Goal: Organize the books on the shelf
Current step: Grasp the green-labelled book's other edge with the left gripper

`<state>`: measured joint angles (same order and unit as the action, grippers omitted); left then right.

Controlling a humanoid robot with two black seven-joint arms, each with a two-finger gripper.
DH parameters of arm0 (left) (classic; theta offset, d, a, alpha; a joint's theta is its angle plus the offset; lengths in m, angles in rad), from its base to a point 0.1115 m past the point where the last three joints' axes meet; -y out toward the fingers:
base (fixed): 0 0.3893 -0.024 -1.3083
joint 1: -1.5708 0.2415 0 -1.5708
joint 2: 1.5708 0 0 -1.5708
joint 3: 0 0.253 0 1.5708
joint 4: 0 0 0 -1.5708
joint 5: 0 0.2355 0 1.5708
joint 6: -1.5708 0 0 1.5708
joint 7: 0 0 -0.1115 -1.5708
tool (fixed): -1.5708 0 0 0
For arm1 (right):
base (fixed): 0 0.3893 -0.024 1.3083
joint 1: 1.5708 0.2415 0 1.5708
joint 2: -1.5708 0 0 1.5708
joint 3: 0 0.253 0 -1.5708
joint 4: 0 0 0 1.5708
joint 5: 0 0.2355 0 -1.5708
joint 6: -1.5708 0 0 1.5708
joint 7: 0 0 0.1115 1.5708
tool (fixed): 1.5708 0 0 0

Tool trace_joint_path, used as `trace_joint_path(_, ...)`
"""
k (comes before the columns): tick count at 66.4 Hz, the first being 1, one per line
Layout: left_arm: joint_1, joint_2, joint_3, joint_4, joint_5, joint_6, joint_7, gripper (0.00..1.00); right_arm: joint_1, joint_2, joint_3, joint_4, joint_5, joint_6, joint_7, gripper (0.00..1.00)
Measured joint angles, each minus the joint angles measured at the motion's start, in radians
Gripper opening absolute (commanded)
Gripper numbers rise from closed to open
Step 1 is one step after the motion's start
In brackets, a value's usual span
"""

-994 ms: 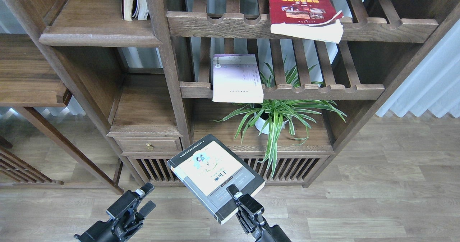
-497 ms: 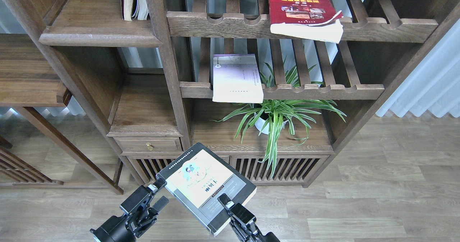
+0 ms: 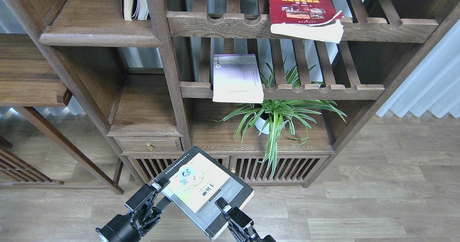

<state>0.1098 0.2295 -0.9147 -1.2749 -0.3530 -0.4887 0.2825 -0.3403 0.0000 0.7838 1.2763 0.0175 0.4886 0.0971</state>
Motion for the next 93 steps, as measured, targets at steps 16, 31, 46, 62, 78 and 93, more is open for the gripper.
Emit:
trace_joint_path(16, -0.054, 0.002, 0.005, 0.0, 0.002, 0.0, -0.033, 1.0, 0.0, 0.0, 0.0, 0.0, -0.001, 0.0, 0.0, 0.04)
trace_joint_path(31, -0.069, 0.005, 0.024, 0.0, 0.002, 0.0, -0.042, 0.94, 0.0, 0.0, 0.0, -0.007, -0.001, 0.0, 0.001, 0.04)
trace_joint_path(46, -0.068, 0.006, 0.104, -0.003, 0.002, 0.0, -0.04, 0.86, 0.001, 0.0, 0.0, -0.008, -0.001, 0.0, 0.001, 0.04)
trace_joint_path(62, -0.057, 0.01, 0.128, -0.003, -0.007, 0.0, -0.045, 0.73, 0.001, 0.0, 0.0, -0.008, -0.001, 0.0, 0.001, 0.04)
trace_joint_path(78, -0.04, 0.008, 0.156, -0.003, -0.014, 0.0, -0.047, 0.58, 0.001, 0.0, 0.0, -0.008, -0.001, 0.0, 0.001, 0.04)
trace_joint_path(93, -0.039, 0.001, 0.16, -0.003, -0.014, 0.0, -0.08, 0.48, 0.001, 0.0, 0.0, -0.015, -0.001, 0.0, 0.001, 0.04)
